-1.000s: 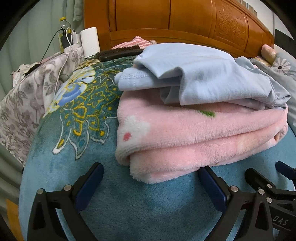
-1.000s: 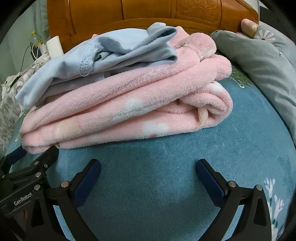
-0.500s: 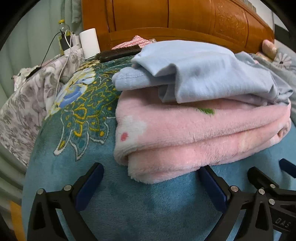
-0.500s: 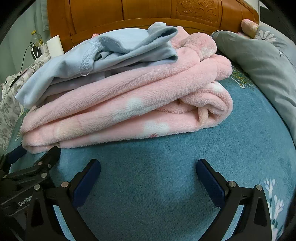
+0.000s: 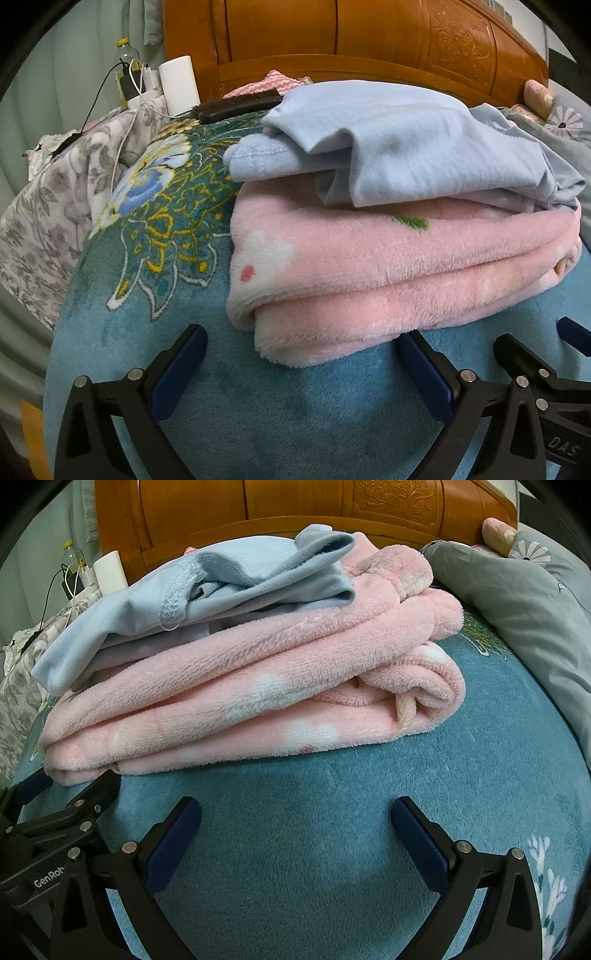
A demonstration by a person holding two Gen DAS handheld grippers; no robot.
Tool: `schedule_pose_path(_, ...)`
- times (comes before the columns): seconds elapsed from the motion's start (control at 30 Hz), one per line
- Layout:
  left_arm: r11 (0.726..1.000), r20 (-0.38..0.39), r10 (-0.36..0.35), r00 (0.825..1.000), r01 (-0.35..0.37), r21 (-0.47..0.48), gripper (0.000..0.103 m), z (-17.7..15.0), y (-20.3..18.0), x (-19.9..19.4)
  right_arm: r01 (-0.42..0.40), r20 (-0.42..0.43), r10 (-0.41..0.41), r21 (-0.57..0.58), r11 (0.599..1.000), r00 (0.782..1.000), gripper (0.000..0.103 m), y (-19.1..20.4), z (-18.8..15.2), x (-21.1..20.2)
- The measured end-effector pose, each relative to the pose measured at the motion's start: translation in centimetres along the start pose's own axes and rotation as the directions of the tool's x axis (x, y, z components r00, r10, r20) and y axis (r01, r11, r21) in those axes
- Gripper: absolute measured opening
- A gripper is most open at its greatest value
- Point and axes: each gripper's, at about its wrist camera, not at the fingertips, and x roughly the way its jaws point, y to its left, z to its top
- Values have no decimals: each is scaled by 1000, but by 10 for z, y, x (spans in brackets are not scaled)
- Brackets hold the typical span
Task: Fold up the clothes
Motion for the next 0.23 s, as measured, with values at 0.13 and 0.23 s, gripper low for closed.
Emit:
schedule_pose_path(0.13, 1000, -7, 10, 1000, -9, 8, 103, 1, -2, 0, -1, 0, 1, 0, 1000, 1000, 103, 1, 5, -1)
schedule_pose_path(0.23, 1000, -8, 15, 1000, -15, 11, 103, 1, -3, 0, -2, 0, 2, -1, 1000, 1000, 103, 2, 8, -1)
